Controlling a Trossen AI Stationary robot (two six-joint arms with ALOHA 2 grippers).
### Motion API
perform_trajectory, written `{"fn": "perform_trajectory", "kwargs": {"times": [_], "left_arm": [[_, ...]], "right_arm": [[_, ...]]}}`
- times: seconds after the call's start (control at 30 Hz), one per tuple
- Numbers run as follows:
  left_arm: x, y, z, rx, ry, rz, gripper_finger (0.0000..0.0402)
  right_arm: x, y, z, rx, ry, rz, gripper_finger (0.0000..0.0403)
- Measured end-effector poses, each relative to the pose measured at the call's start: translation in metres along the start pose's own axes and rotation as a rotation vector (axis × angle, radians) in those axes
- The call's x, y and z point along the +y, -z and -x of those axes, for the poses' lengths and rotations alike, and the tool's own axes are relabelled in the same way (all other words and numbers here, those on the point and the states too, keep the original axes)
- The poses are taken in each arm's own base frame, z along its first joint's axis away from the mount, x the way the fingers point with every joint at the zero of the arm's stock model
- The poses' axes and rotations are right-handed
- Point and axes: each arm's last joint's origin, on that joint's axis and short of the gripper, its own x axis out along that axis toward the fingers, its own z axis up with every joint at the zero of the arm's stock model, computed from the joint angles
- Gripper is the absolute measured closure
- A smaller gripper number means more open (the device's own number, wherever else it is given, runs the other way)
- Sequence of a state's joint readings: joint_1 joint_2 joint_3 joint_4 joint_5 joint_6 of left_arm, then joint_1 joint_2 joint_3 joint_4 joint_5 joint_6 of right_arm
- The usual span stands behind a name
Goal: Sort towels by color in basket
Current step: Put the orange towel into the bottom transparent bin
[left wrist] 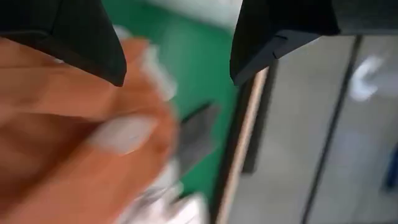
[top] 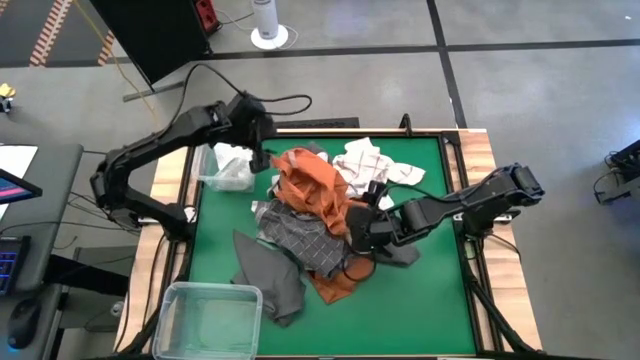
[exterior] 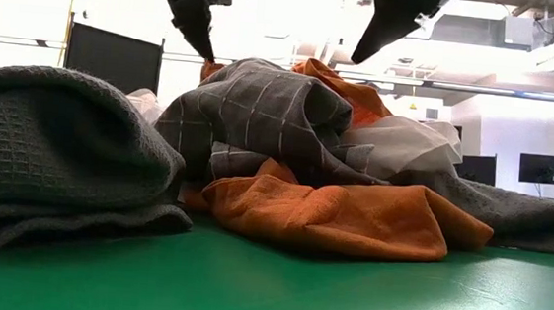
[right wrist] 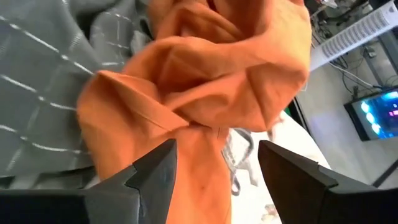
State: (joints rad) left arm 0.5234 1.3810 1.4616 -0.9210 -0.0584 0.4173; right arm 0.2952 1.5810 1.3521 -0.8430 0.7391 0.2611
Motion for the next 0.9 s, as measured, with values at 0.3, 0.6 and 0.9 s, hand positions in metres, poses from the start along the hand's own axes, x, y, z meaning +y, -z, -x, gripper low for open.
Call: {"fn": "perform_trajectory", "kwargs": {"times": [0.3,0.6,0.9], "left_arm": [[-0.042,-0.012,0.002,-0.090,0.272,-0.126,0.0127],[-0.063,-0.021,0.006,-0.153,0.307,-0.234,0.0127],[-0.078,-0.018,-0.034,-0.258,0.275,-0.281,0.0127]], "right_arm": [[-0.006,0.005,-0.004,0.062,0.018,0.025,0.0143],[-0.011,0.028,-0.004,0.092,0.034,-0.047,0.0156],[-0.037,0.073,0.007,-0.123,-0.019,-0.281,0.0168]]}}
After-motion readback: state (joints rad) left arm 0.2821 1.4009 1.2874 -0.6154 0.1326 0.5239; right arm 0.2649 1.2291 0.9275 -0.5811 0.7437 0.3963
